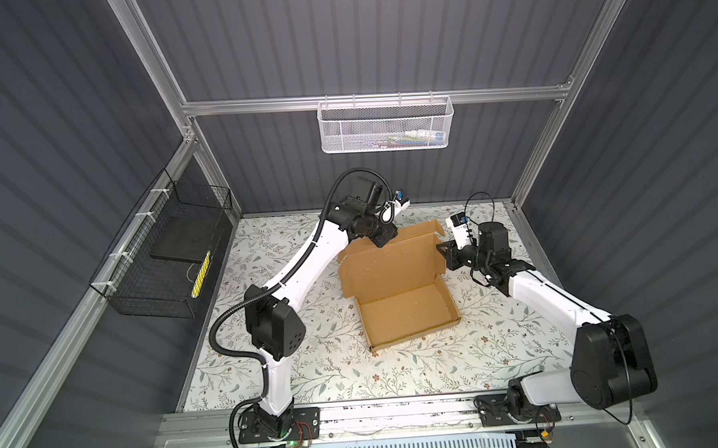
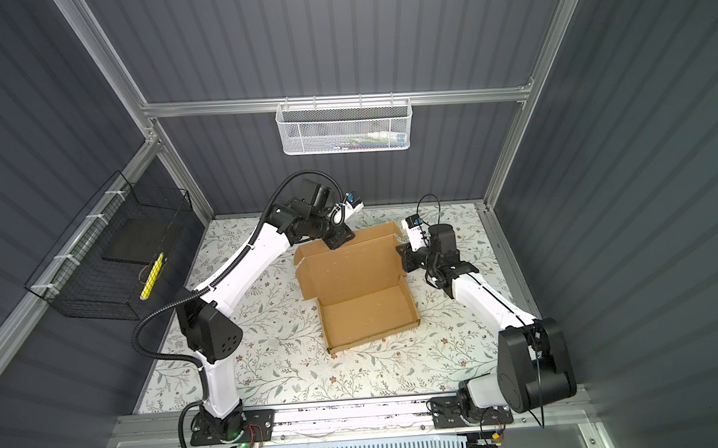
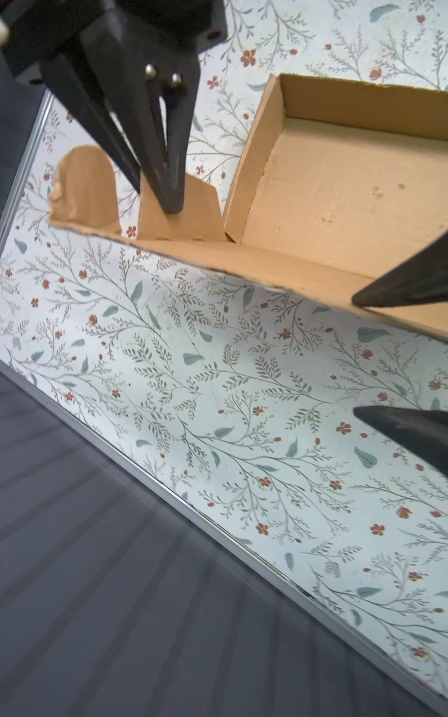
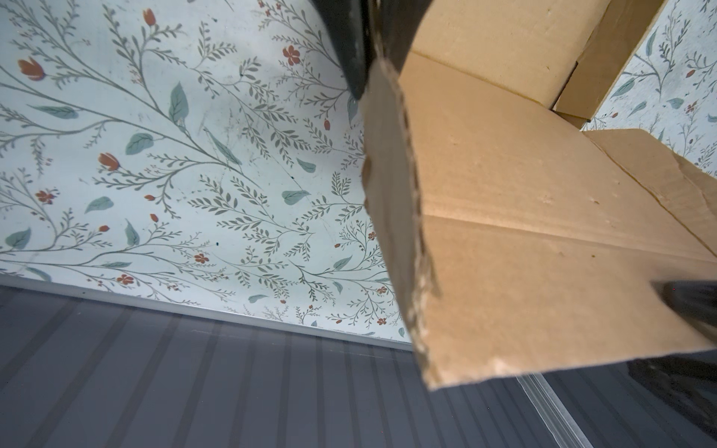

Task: Fold the paper box

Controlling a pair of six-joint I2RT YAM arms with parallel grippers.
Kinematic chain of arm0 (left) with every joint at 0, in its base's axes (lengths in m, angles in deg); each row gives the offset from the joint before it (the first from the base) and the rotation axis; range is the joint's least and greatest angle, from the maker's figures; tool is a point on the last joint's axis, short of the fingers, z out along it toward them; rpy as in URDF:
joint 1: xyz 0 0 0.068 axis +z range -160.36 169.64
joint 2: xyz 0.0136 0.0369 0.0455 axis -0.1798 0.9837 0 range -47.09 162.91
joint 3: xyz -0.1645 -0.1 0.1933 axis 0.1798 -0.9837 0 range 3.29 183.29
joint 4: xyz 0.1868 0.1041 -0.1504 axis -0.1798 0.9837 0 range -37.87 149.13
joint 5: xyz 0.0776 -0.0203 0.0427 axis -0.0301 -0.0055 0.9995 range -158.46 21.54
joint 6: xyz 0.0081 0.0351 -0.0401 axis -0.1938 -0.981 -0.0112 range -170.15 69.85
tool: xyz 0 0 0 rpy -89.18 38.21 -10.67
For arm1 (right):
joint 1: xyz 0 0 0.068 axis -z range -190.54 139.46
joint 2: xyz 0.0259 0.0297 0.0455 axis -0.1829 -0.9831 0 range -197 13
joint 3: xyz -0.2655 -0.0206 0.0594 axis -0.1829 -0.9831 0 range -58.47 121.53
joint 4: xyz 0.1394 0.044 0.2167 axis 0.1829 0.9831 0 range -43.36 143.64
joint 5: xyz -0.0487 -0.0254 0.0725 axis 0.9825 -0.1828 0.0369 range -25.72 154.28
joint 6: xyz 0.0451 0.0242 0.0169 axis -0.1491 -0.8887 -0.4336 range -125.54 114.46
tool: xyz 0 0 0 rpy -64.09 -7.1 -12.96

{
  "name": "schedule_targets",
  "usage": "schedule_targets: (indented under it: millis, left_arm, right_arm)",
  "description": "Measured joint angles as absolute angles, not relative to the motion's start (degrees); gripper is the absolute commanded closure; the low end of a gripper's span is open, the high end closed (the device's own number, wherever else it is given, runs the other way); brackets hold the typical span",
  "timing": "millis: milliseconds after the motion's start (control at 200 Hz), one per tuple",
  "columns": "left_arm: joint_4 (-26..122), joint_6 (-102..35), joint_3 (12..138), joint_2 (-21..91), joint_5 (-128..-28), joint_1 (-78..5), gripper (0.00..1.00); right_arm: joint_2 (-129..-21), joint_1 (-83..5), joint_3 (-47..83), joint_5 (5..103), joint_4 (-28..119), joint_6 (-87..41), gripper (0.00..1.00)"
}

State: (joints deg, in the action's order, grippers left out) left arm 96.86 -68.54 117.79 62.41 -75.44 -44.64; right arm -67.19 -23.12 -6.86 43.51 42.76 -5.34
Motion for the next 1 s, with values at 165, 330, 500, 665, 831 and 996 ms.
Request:
schedule_targets:
  millis: [165, 330, 500, 665, 831, 996]
  left_arm:
    - [91.22, -59.67, 108.17, 51.76, -71.84, -39.13, 0.58]
    - [88.49, -51.65, 100.37, 39.94, -69.32, -34.52, 0.55]
    - [89.65, -45.83, 95.45, 32.88, -69.34, -32.47, 0.53]
    - [91.7, -41.57, 89.81, 31.92, -71.01, -31.48, 0.52]
    - [91.35, -39.3, 81.33, 32.2, -73.21, -31.27, 0.53]
    - [88.23, -37.97, 76.81, 33.97, -75.73, -31.27, 0.53]
  right_arm:
    - [-66.64, -23.38, -7.82, 44.36, 42.6, -5.34, 0.9]
    - [-65.63, -23.62, -8.32, 45.98, 42.47, -5.31, 0.9]
    - [-65.57, -23.62, -8.45, 46.81, 42.17, -5.34, 0.91]
    - [-65.46, -23.62, -8.65, 47.49, 41.95, -5.38, 0.91]
    - [-64.26, -23.73, -9.48, 48.1, 41.64, -5.51, 0.91]
    - [-63.21, -23.91, -10.25, 48.27, 41.45, -5.55, 0.91]
